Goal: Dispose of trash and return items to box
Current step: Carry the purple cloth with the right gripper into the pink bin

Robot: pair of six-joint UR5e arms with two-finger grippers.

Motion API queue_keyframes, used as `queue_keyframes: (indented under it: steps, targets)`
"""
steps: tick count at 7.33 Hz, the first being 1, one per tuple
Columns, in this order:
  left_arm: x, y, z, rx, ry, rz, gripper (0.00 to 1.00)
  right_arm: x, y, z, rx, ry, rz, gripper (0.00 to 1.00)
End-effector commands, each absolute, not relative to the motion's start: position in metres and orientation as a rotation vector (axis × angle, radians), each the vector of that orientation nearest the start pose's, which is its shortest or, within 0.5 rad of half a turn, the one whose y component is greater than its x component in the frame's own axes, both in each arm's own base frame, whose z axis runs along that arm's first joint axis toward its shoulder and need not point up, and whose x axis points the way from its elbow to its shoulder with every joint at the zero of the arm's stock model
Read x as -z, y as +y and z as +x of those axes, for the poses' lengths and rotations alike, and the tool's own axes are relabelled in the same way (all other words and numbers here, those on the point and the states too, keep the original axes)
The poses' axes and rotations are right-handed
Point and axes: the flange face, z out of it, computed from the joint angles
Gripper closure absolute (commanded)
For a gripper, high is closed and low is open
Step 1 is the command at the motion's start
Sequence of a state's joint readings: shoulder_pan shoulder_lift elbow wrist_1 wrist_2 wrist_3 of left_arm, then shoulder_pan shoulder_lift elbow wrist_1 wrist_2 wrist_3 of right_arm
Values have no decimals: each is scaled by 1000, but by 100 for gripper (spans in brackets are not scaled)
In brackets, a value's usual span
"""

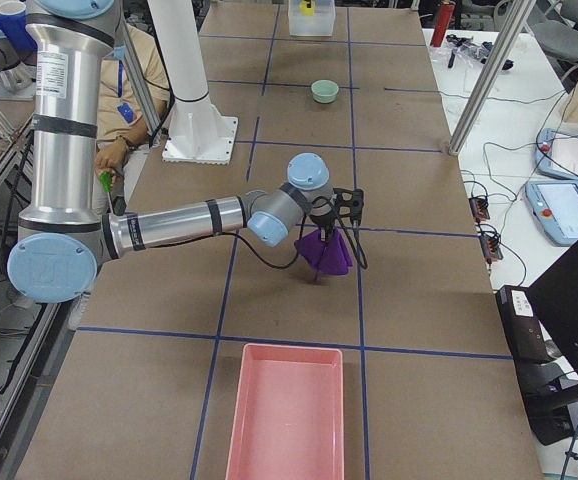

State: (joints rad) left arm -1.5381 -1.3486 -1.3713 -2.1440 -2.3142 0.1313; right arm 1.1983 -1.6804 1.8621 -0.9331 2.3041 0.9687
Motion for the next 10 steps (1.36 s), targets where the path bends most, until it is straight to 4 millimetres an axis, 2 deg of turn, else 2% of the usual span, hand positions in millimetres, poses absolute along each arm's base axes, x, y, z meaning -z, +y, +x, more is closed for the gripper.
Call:
queue_keyframes:
  steps: [1, 2, 3, 5, 7, 8, 10]
  targets:
    - [-805, -376, -41, -226, 762, 148, 100, -485, -456, -86, -270, -1034, 209, 100]
    - [-807, -378, -39, -231, 764, 144, 85, -484, -457, -81, -277, -1034, 218, 100]
    - [-806, -379, -39, -233, 764, 145, 64, -483, -458, -71, -295, -1033, 230, 100]
    - [-802, -387, -39, -236, 754, 159, 44, -482, -456, -41, -301, -1051, 252, 100]
    - [-789, -396, -39, -255, 750, 197, 38, -497, -446, -12, -301, -1031, 284, 100]
    - [-770, -404, -38, -270, 748, 236, 22, -515, -429, 15, -292, -1022, 297, 100]
    - [-719, -427, -48, -277, 707, 341, 22, -566, -376, 65, -245, -952, 345, 100]
